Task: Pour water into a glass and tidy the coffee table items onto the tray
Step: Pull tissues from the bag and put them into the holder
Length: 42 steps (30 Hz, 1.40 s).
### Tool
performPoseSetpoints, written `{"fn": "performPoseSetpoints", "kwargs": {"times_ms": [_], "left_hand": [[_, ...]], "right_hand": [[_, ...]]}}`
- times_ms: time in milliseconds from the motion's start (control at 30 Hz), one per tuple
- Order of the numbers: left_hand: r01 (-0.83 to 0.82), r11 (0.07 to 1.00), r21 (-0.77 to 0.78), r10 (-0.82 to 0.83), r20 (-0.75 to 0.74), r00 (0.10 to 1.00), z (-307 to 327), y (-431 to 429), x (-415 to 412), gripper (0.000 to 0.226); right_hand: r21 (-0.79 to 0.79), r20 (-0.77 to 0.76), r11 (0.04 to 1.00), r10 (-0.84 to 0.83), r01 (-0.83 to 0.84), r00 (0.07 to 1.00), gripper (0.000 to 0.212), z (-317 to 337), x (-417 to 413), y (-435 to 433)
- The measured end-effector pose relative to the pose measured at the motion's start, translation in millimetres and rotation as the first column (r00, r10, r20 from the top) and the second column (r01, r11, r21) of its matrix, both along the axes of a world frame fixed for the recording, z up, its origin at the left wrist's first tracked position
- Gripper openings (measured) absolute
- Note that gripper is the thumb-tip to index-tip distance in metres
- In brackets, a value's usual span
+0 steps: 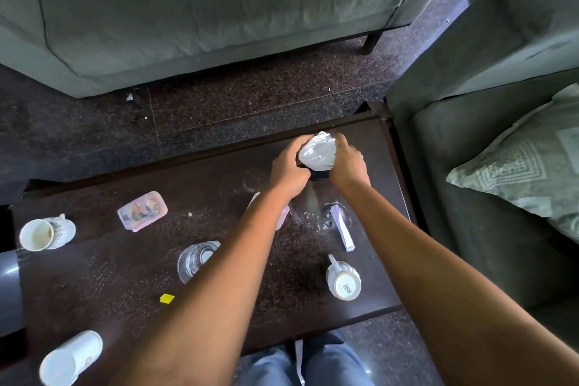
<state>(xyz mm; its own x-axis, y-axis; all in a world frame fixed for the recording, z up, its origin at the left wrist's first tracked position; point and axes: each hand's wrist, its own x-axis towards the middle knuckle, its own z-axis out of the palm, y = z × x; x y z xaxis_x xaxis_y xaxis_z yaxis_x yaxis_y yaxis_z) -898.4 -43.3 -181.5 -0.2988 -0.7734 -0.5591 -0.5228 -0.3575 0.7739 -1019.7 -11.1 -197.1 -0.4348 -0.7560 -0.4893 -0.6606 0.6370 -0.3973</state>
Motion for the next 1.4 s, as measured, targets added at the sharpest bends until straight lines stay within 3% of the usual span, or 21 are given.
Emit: {"fn": "performPoseSetpoints", "kwargs": {"times_ms": [133, 233, 333, 467, 600, 800, 967, 1067, 1200, 1400], "left_hand": [[0.094, 0.995, 0.016, -0.094, 0.040, 0.995, -2, 3, -2, 0.082], [0.093, 0.995, 0.026, -0.094, 0.030, 0.995, 1, 5, -4, 0.091], [0.063, 0.998, 0.006, -0.063, 0.018, 0.998, 4, 9, -4, 0.095], [0.164, 0.986, 0.002, -0.164, 0.046, 0.985, -1, 17, -5, 0.096], [0.245, 0.970, -0.004, -0.243, 0.091, 0.966, -6, 14, -1, 0.099], [0.285, 0.956, -0.076, -0.278, 0.086, 0.957, -8, 17, -1, 0.101], [0.227, 0.945, -0.236, -0.199, 0.138, 0.970, -12, 25, 0, 0.097], [0.306, 0.918, -0.252, -0.275, 0.151, 0.949, -18, 32, -2, 0.092], [0.338, 0.908, -0.247, -0.303, 0.172, 0.937, -23, 34, -6, 0.094], [0.276, 0.933, -0.230, -0.259, 0.100, 0.961, -19, 34, -3, 0.102]], "right_hand": [[0.042, 0.100, 0.998, -0.057, 0.053, 0.993, 0.079, 4, -2, 1], [0.036, 0.092, 0.997, -0.076, 0.072, 0.993, 0.091, 7, -4, 4], [0.002, 0.038, 0.998, -0.071, 0.071, 0.997, 0.090, 8, -3, 9], [0.114, -0.073, 0.993, 0.050, -0.041, 0.996, 0.077, 4, -2, 13], [0.186, -0.105, 0.971, 0.171, -0.149, 0.980, 0.082, 2, -6, 14], [0.119, -0.104, 0.990, 0.089, -0.076, 0.991, 0.088, 3, -8, 19], [-0.062, -0.187, 0.998, 0.000, -0.012, 0.982, 0.069, -3, -8, 23], [-0.007, -0.169, 0.997, 0.077, -0.080, 0.983, 0.054, -9, -9, 22], [0.121, -0.214, 0.976, 0.204, -0.181, 0.955, 0.013, -13, -4, 18], [0.192, -0.156, 0.976, 0.134, -0.103, 0.979, 0.026, -15, -6, 14]]}}
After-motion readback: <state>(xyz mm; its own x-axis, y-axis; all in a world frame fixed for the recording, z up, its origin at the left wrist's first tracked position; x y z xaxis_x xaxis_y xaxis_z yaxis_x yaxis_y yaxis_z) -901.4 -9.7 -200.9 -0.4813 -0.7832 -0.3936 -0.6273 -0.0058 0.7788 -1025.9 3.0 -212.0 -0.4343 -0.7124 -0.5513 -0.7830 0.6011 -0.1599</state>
